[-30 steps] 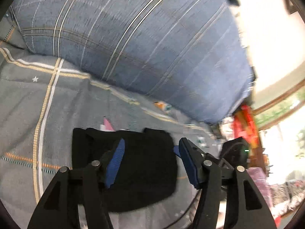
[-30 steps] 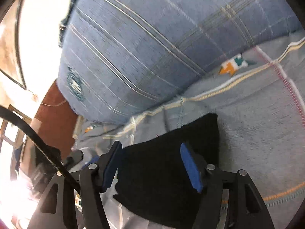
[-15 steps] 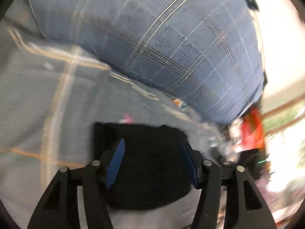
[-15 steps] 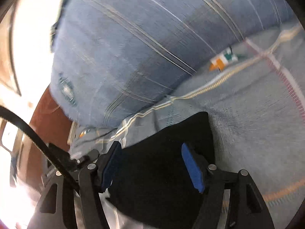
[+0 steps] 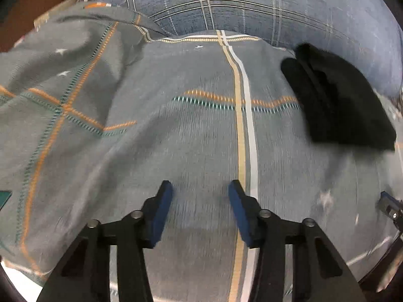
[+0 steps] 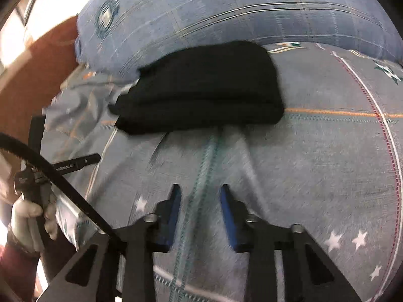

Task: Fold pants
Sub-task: 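Withdraw both open grippers from the placed pants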

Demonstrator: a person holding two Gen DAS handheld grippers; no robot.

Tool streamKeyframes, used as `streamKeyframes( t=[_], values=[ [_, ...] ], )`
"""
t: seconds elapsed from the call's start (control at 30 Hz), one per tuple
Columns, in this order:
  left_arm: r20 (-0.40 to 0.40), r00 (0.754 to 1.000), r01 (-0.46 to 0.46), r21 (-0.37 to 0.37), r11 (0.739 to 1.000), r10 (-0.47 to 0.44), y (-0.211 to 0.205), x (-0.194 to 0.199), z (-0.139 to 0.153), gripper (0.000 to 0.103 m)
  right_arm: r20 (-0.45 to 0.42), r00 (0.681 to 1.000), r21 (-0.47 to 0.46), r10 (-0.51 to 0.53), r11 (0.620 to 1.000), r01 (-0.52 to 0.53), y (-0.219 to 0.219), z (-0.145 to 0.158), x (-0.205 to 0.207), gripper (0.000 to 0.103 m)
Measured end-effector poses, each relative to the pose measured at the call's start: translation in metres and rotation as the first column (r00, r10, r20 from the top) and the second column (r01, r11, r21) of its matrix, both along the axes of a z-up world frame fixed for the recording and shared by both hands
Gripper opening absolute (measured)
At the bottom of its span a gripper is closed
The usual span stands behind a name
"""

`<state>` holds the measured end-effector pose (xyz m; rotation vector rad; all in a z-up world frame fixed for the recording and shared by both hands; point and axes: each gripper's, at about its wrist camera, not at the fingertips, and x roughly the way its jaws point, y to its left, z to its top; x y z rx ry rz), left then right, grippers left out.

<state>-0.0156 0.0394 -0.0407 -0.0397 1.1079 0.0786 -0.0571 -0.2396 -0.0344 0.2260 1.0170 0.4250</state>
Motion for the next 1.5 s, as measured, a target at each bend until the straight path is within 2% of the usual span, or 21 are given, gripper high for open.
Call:
streamKeyframes(
  t=[0.2,0.37,0.4,0.53,0.6,0.67,0.73,0.83,0.9,0.97,1.1,1.17,1.23,1.33,1.5],
  values=[
    [-0.033,0.999,-0.001,0.079,0.997,0.004,0.020,-0.037,-0.004,0.044,-0.043,0.995,-0.035,0.089,0.995,-0.091,0.015,-0.009,-0.042,0.022],
    [-0.049,0.995,-0.083,0.113,0.990,0.089,0.058,-0.052,-0.003,0.044,-0.103,0.989,-0.004,0.104,0.995,-0.105,-0.003,-0.018,-0.078,0.019],
    [-0.049,0.993,-0.098,0.108,0.989,0.104,0.066,-0.055,-0.002,0.044,-0.121,0.988,0.013,0.101,0.995,-0.100,-0.009,-0.020,-0.083,0.019],
    [-0.052,0.990,-0.129,0.000,0.992,0.129,0.094,-0.076,0.005,0.041,-0.169,0.982,0.055,0.090,0.995,-0.082,-0.021,-0.022,-0.096,0.019],
    [-0.015,0.991,-0.131,-0.040,0.991,0.130,0.098,-0.089,0.020,0.041,-0.167,0.984,0.033,0.055,0.998,-0.050,-0.031,-0.017,-0.102,0.025],
    [0.028,0.991,-0.126,-0.056,0.990,0.128,0.095,-0.101,0.036,0.041,-0.139,0.990,0.019,0.015,1.000,-0.012,-0.040,-0.008,-0.106,0.041],
    [0.082,0.990,-0.108,-0.081,0.991,0.114,0.088,-0.100,0.057,0.044,-0.112,0.994,0.038,-0.014,0.999,0.018,-0.051,0.003,-0.106,0.046],
    [0.148,0.984,-0.077,-0.125,0.989,0.095,0.073,-0.090,0.082,0.057,-0.083,0.996,0.033,-0.043,0.998,0.045,-0.058,0.014,-0.095,0.055],
    [0.179,0.981,-0.044,-0.142,0.989,0.070,0.055,-0.083,0.097,0.059,-0.074,0.995,0.033,-0.061,0.997,0.064,-0.061,0.019,-0.087,0.056],
    [0.190,0.981,-0.024,-0.136,0.990,0.050,0.033,-0.071,0.106,0.070,-0.073,0.994,0.051,-0.077,0.995,0.081,-0.062,0.024,-0.079,0.059],
    [0.233,0.972,0.031,-0.106,0.994,-0.005,-0.013,-0.055,0.122,0.072,-0.048,0.996,0.071,-0.081,0.994,0.084,-0.063,0.035,-0.064,0.066],
    [0.245,0.969,0.052,-0.093,0.994,-0.028,-0.035,-0.046,0.125,0.075,-0.027,0.997,0.056,-0.076,0.995,0.078,-0.059,0.041,-0.055,0.073],
    [0.247,0.968,0.065,-0.078,0.995,-0.044,-0.051,-0.041,0.124,0.075,-0.009,0.997,0.044,-0.076,0.996,0.076,-0.055,0.045,-0.043,0.076],
    [0.238,0.970,0.058,-0.034,0.998,-0.048,-0.074,-0.037,0.118,0.075,0.006,0.997,0.054,-0.076,0.996,0.076,-0.048,0.050,-0.027,0.076],
    [0.208,0.977,0.060,-0.026,0.998,-0.053,-0.092,-0.035,0.099,0.075,0.047,0.997,0.026,-0.057,0.998,0.056,-0.033,0.056,-0.011,0.077]
  ],
)
